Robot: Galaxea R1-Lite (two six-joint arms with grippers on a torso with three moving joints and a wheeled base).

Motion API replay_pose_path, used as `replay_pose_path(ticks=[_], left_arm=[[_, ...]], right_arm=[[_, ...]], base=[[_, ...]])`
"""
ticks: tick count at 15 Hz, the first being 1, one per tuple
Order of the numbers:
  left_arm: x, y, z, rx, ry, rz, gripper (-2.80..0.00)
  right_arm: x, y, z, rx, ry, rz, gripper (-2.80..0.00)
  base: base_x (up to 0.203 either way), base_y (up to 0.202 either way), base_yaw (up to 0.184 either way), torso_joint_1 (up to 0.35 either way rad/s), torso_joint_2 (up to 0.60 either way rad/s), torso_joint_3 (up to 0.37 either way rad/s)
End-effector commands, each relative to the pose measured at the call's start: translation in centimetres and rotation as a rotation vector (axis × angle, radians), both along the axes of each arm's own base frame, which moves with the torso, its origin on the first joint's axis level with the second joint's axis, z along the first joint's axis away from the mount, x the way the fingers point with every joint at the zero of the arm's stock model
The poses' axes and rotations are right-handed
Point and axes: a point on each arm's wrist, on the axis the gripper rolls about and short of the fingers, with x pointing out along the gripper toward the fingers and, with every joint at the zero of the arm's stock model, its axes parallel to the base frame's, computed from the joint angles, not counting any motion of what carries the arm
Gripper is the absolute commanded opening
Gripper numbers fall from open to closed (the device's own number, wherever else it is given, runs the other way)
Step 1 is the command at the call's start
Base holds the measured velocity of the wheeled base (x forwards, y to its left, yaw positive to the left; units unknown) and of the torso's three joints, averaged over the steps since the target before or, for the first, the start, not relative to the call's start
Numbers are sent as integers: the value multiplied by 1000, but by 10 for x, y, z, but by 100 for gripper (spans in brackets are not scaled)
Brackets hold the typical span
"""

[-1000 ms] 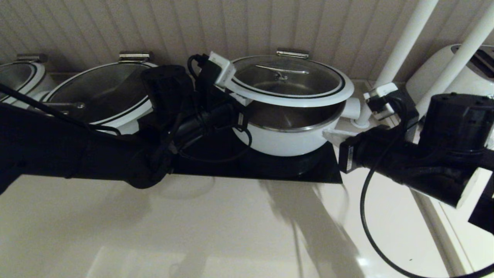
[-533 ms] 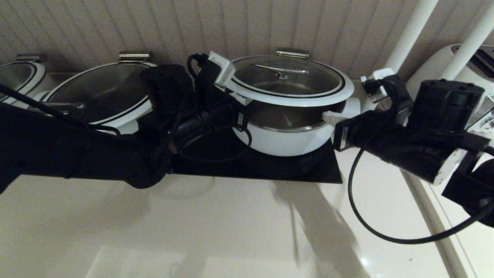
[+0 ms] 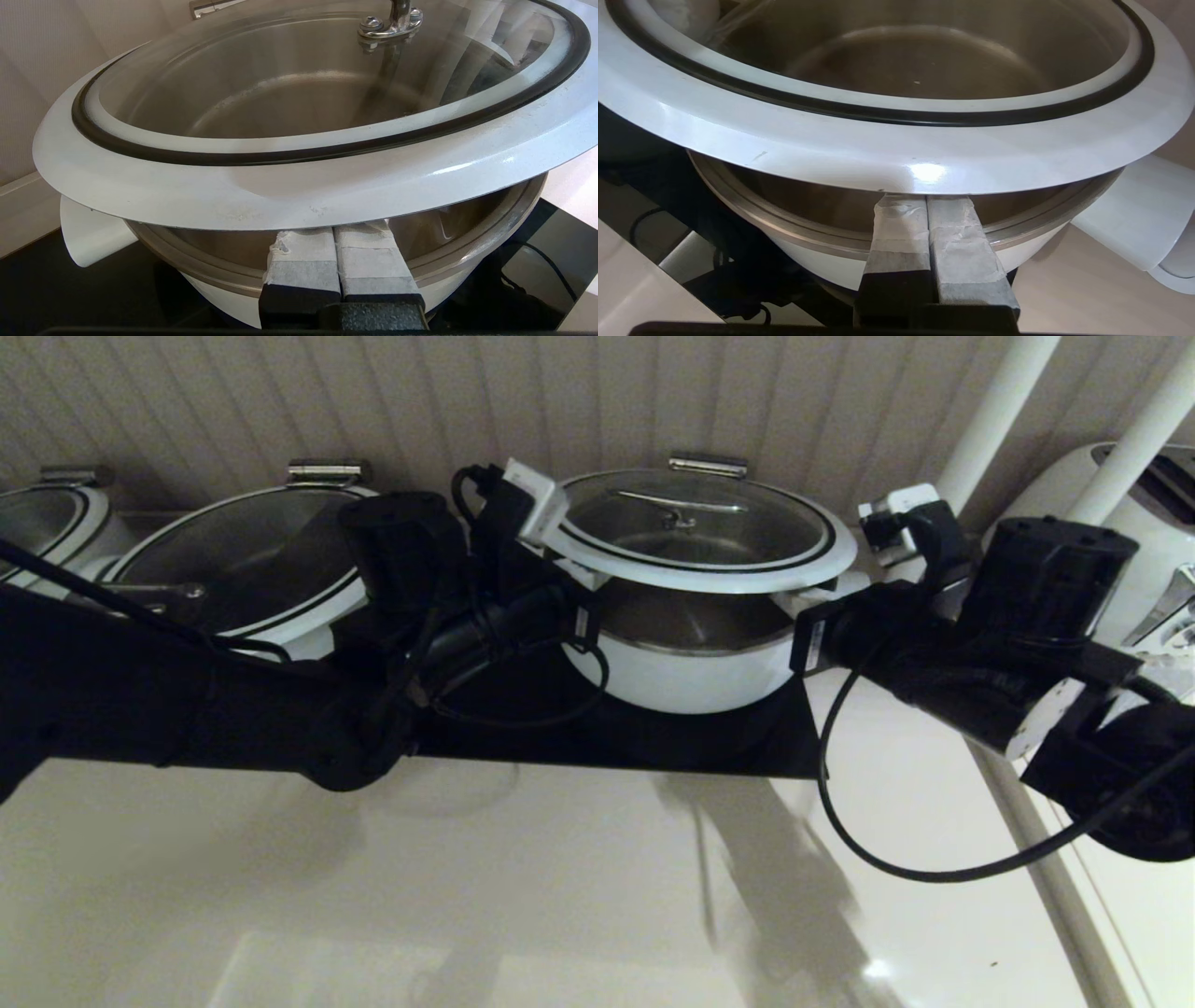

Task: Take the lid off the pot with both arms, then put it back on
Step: Open the pot lid completely

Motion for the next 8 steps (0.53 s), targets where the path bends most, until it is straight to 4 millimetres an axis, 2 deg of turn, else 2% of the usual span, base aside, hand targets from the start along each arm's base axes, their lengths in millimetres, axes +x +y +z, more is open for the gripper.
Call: replay_pose_path(ticks=[1, 4, 8], left_arm=[[-1, 0, 2, -3, -9, -1, -280], [-1, 1, 3, -3, -13, 0, -280], [-2, 1, 4, -5, -16, 0, -280]], right_arm=[[1, 0, 0, 1, -5, 0, -280], [3, 0, 2, 7, -13, -4, -280], [15, -4, 5, 1, -71, -35, -280]], base=[[0, 0, 0, 0, 0, 0], [0, 0, 0, 0, 0, 0], [0, 0, 0, 0, 0, 0]])
